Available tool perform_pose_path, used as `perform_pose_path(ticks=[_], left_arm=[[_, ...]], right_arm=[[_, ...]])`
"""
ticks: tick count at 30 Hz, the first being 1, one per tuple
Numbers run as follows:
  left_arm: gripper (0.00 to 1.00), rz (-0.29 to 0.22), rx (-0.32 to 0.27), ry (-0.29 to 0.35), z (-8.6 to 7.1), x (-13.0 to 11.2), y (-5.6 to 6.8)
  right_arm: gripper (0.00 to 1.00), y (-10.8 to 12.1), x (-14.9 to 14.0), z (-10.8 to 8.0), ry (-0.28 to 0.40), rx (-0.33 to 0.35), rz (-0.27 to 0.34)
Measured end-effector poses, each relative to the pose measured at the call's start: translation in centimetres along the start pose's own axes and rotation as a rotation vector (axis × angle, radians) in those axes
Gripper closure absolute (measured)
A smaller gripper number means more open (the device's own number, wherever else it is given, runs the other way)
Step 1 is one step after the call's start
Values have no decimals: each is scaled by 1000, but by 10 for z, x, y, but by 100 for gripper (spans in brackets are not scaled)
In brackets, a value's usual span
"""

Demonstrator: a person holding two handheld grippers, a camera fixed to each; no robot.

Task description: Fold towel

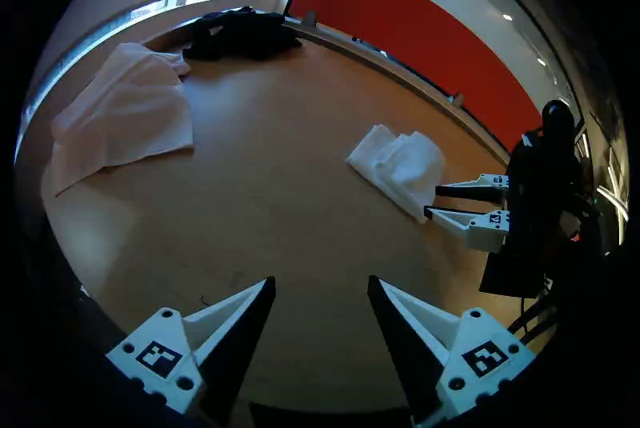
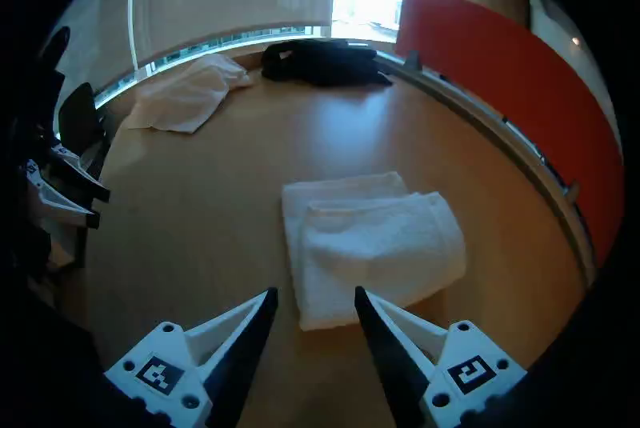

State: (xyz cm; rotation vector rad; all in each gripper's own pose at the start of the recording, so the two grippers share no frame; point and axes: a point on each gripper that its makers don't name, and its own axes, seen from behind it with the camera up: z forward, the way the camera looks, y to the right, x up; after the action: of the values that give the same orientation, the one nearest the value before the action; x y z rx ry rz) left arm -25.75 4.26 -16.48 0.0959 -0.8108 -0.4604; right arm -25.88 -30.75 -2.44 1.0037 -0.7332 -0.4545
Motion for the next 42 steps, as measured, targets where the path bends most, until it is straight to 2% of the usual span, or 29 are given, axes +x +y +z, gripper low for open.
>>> perform_pose_path(ticks=[10, 18, 24, 30, 36, 42], left_arm=[[15, 2, -5, -4, 0, -3, 2], [15, -5, -6, -6, 1, -4, 2], [15, -3, -6, -9, 1, -5, 3], [15, -2, -8, -12, 2, -5, 4], [15, -1, -9, -13, 3, -5, 5], [15, -3, -8, -14, 4, -5, 6]], right_arm=[[26, 1, -22, 4, -37, -50, 60], [30, 1, -37, 10, -74, -88, 116], [35, 0, -40, 12, -74, -106, 159], [38, -2, -40, 13, -74, -107, 168], [48, -3, -41, 13, -71, -101, 178], [65, -1, -41, 12, -66, -96, 194]])
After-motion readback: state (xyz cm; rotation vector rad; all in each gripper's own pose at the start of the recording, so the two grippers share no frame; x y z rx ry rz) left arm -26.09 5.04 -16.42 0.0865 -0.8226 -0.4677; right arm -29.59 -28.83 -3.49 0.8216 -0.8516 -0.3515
